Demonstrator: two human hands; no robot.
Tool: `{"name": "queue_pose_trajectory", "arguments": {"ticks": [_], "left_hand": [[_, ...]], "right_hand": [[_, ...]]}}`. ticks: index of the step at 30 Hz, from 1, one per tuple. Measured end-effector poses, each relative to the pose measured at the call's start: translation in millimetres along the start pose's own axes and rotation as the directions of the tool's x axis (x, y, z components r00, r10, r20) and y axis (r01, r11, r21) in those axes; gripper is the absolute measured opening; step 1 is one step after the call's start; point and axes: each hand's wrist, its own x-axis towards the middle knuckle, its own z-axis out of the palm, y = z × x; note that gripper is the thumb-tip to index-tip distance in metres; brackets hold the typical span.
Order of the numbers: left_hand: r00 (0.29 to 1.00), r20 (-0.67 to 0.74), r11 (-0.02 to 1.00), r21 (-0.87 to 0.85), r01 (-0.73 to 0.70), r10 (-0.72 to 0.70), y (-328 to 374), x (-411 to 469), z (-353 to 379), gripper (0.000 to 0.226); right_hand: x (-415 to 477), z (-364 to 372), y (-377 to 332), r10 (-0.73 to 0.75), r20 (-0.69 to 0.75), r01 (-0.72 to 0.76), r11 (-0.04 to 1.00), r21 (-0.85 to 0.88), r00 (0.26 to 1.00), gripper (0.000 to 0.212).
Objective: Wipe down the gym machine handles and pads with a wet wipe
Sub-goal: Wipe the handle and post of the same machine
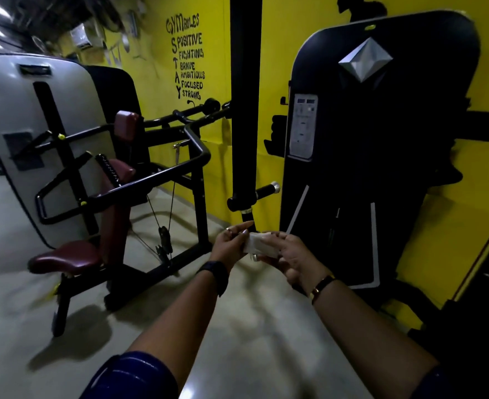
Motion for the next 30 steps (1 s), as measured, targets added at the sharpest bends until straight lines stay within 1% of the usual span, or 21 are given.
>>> {"name": "queue_pose_trajectory", "arguments": {"ticks": [3, 4, 5, 6, 7, 8, 9, 10, 11, 12, 13, 14, 16, 17, 19, 21, 23, 24, 27, 28, 30], "left_hand": [[0.997, 0.007, 0.978, 0.196, -0.075, 0.075, -9.8, 32.4, 1.8, 0.023], [0.991, 0.028, 0.936, 0.324, -0.136, 0.134, -12.2, 41.5, -1.2, 0.023], [0.978, 0.077, 0.840, 0.502, -0.204, 0.192, -14.1, 49.2, -5.8, 0.024], [0.959, 0.159, 0.661, 0.697, -0.277, 0.234, -14.8, 58.2, -10.5, 0.028], [0.934, 0.265, 0.411, 0.844, -0.345, 0.241, -14.9, 66.8, -14.5, 0.033], [0.895, 0.374, 0.142, 0.899, -0.414, 0.242, -14.5, 75.1, -19.1, 0.037], [0.836, 0.483, -0.100, 0.875, -0.474, 0.261, -13.4, 83.6, -23.3, 0.040], [0.755, 0.590, -0.313, 0.802, -0.509, 0.285, -11.8, 92.6, -27.2, 0.043], [0.667, 0.675, -0.459, 0.724, -0.515, 0.316, -11.3, 102.9, -31.4, 0.045], [0.591, 0.724, -0.541, 0.675, -0.502, 0.355, -12.8, 113.4, -36.8, 0.048], [0.528, 0.747, -0.580, 0.655, -0.485, 0.403, -14.4, 125.3, -42.9, 0.049], [0.498, 0.750, -0.607, 0.653, -0.452, 0.436, -14.2, 135.4, -47.6, 0.051], [0.470, 0.743, -0.650, 0.658, -0.380, 0.477, -11.7, 151.0, -52.9, 0.053], [0.451, 0.749, -0.660, 0.652, -0.372, 0.485, -13.0, 158.4, -54.6, 0.051], [0.419, 0.769, -0.685, 0.630, -0.367, 0.483, -14.3, 172.1, -58.6, 0.050], [0.366, 0.808, -0.724, 0.581, -0.371, 0.461, -15.3, 187.6, -64.4, 0.049], [0.322, 0.839, -0.759, 0.537, -0.369, 0.438, -18.4, 197.7, -69.5, 0.054], [0.314, 0.845, -0.764, 0.529, -0.370, 0.432, -20.0, 200.0, -71.1, 0.056], [0.285, 0.848, -0.748, 0.529, -0.401, 0.448, -22.1, 202.7, -71.8, 0.056], [0.275, 0.847, -0.747, 0.531, -0.401, 0.454, -22.6, 203.5, -71.7, 0.055], [0.249, 0.849, -0.751, 0.528, -0.396, 0.466, -24.1, 205.8, -71.9, 0.054]], "right_hand": [[27.3, -6.9, -3.7, 0.003, -0.025, -0.004, 0.999, -0.047, 1.000, 0.007], [35.3, -8.7, -2.6, 0.018, -0.040, -0.019, 0.999, -0.042, 0.999, 0.005], [42.1, -10.3, -0.1, 0.034, -0.054, -0.036, 0.999, -0.029, 0.998, 0.007], [50.7, -11.4, 2.4, 0.046, -0.065, -0.048, 0.999, -0.019, 0.997, 0.008], [58.6, -11.5, 4.5, 0.049, -0.076, -0.051, 0.999, -0.015, 0.996, 0.008], [66.8, -10.9, 5.7, 0.041, -0.086, -0.042, 0.999, -0.019, 0.995, 0.008], [74.8, -10.6, 6.7, 0.023, -0.100, -0.025, 1.000, -0.019, 0.995, 0.010], [82.3, -11.2, 6.9, 0.005, -0.122, -0.008, 1.000, -0.025, 0.992, 0.015], [91.6, -12.3, 8.4, -0.016, -0.151, 0.013, 1.000, -0.018, 0.988, 0.020], [99.4, -12.7, 9.9, -0.036, -0.173, 0.036, 0.999, -0.008, 0.984, 0.025], [106.5, -11.8, 9.9, -0.061, -0.192, 0.062, 0.998, -0.002, 0.980, 0.027], [112.4, -10.1, 9.7, -0.086, -0.205, 0.087, 0.996, -0.005, 0.975, 0.027], [125.2, -3.6, 12.0, -0.151, -0.238, 0.149, 0.988, -0.025, 0.959, 0.018], [131.7, 0.1, 13.7, -0.178, -0.264, 0.175, 0.984, -0.037, 0.948, 0.016], [146.9, 6.3, 14.8, -0.266, -0.311, 0.212, 0.957, -0.197, 0.912, 0.027], [160.5, 12.6, 16.7, -0.357, -0.287, 0.220, 0.883, -0.415, 0.889, 0.040], [167.2, 20.4, 21.1, -0.402, -0.273, 0.218, 0.826, -0.520, 0.874, 0.041], [166.4, 27.0, 25.1, -0.425, -0.257, 0.226, 0.800, -0.556, 0.868, 0.039], [163.2, 38.9, 49.0, -0.568, -0.110, 0.343, 0.628, -0.698, 0.816, 0.039], [161.7, 36.1, 60.5, -0.578, -0.043, 0.351, 0.551, -0.757, 0.815, 0.041], [156.7, 18.4, 85.2, -0.539, 0.106, 0.384, 0.433, -0.815, 0.835, 0.042]]}}
